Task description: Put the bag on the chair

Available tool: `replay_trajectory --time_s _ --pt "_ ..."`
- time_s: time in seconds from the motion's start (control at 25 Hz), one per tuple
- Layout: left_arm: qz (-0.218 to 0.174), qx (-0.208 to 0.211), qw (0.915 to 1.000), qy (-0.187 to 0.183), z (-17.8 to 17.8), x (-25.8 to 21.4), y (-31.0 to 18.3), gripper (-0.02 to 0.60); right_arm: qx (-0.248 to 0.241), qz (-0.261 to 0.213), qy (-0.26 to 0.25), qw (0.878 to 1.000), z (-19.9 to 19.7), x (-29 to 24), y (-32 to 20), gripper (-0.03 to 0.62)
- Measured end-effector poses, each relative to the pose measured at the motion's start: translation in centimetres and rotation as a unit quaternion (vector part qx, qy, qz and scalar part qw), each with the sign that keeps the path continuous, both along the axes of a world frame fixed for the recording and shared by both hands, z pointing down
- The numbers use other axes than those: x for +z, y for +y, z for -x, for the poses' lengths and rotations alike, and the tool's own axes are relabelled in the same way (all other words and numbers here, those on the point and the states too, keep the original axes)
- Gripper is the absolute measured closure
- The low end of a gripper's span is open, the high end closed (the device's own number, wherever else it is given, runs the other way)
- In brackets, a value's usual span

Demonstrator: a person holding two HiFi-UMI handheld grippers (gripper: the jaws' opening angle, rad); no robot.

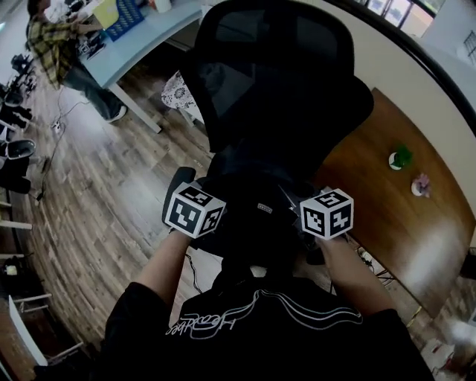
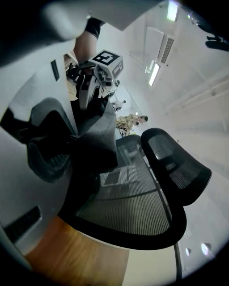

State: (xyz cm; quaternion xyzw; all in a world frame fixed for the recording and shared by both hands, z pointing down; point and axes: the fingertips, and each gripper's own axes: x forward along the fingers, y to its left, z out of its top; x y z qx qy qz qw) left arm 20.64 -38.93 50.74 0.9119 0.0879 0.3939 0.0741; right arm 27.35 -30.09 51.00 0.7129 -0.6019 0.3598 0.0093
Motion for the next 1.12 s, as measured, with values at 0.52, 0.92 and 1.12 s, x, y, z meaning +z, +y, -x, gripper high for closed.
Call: replay_trajectory --time_s 0.52,0.92,1.12 --pt "0.038 0.078 0.996 -0.02 -3.3 8.5 -2.7 0.548 0.139 0.047 0.003 0.989 -1.5 7.7 -1.4 0.582" --pt "0.099 0.066 0.9928 0.011 -3.4 10.1 -2.8 0.465 0.172 0.044 0.024 0.984 -1.7 9.3 -1.4 0.54" --pt "0.11 0.033 0.9928 0.032 -1.4 10.1 -3.5 0.267 0.195 0.035 0.021 0.98 0.1 8.4 -0.1 0.286"
